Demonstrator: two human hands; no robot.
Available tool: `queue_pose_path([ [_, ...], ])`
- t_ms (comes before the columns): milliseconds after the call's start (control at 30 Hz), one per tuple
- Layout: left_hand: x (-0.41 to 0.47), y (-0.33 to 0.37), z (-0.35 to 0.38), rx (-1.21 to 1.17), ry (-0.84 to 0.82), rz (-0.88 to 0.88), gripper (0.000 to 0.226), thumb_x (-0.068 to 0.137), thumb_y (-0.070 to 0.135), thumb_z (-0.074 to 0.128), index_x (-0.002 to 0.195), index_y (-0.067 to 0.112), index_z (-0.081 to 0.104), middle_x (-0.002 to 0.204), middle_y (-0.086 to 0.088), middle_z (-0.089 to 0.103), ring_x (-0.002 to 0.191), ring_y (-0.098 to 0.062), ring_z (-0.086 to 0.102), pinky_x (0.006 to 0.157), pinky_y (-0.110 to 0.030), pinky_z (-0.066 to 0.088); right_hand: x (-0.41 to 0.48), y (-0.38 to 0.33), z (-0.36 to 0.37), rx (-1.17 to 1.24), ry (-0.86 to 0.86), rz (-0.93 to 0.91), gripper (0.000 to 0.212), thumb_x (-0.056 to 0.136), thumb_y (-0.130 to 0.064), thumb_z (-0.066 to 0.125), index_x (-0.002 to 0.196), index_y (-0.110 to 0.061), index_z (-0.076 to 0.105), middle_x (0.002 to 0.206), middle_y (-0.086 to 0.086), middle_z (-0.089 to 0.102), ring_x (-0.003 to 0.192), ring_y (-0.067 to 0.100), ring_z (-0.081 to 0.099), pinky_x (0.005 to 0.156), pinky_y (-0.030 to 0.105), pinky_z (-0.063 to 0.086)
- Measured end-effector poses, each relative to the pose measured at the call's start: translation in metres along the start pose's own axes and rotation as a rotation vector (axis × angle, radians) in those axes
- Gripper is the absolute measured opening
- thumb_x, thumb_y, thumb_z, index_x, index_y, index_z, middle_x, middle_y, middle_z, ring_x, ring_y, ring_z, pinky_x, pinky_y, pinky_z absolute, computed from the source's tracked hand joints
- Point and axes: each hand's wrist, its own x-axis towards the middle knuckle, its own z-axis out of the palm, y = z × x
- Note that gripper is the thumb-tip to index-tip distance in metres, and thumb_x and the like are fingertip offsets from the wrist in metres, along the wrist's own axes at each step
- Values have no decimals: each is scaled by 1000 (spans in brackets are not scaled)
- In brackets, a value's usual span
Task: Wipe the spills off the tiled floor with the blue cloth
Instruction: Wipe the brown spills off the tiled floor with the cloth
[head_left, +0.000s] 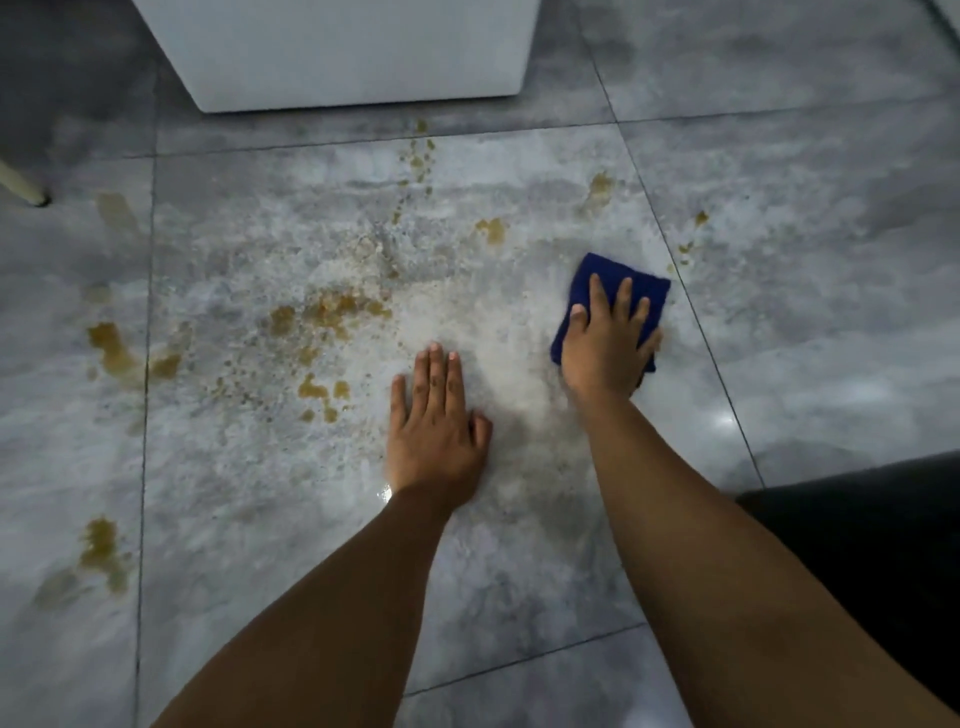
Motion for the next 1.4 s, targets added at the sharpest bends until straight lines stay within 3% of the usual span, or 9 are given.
queue_pose_path([
  [300,-5,2,2,-8,23,-1,68,92,39,21,151,7,10,159,-12,7,147,-22,-1,118,-44,-1,-16,14,-7,-94,-175,-209,51,102,-45,22,151,-39,11,161,-3,0,147,24,-5,117,52,-2],
  [500,2,2,0,-69,12,-9,67,89,35,28,147,2,25,155,-16,23,145,-26,18,116,-47,10,-54,46,-15,-76,-104,104,52,102,-43,20,152,-35,7,162,1,-3,147,26,-6,117,51,-3],
  [667,-1,2,0,-54,-33,-50,68,89,36,8,149,4,7,157,-15,2,147,-24,-1,117,-48,1,-89,11,-5,-121,-162,4,52,102,-44,19,152,-38,5,161,-3,-8,147,23,-10,115,49,-8],
  [734,-4,5,0,-90,-9,-54,67,88,35,18,147,1,22,156,-18,16,145,-27,14,116,-53,7,-60,6,-8,-120,-199,-87,51,102,-45,20,151,-40,6,161,-4,-6,147,22,-9,115,49,-8],
  [934,35,14,2,-38,59,233,65,85,30,29,142,1,38,150,-19,34,140,-31,32,113,-56,13,7,42,-27,-85,-51,78,52,102,-44,20,152,-35,11,162,2,2,147,27,0,117,51,3],
  [1034,77,29,-3,-45,-1,157,72,86,35,17,150,3,17,158,-16,13,147,-27,11,117,-50,-4,-21,42,-16,-66,-29,255,52,102,-44,17,152,-35,6,162,2,-3,147,27,-4,117,52,-1],
  [1134,98,39,0,-10,-32,43,73,87,43,3,150,8,-7,160,-11,-11,146,-22,-14,116,-50,-11,-5,18,-14,-70,-100,76,51,102,-44,18,152,-38,5,161,-1,-7,147,26,-8,116,52,-4],
  [1267,98,45,4,4,40,44,73,89,46,6,151,9,-4,160,-10,-7,147,-22,-12,116,-51,-8,82,12,-28,-89,-141,-73,51,102,-45,19,151,-38,8,162,-1,-3,147,28,-5,117,54,-2],
  [1401,101,44,9,-13,92,47,72,91,45,18,151,8,9,160,-11,5,148,-23,-2,117,-51,0,102,36,-27,-42,5,157,52,102,-45,16,152,-34,9,162,2,-1,147,28,-3,117,53,-2],
])
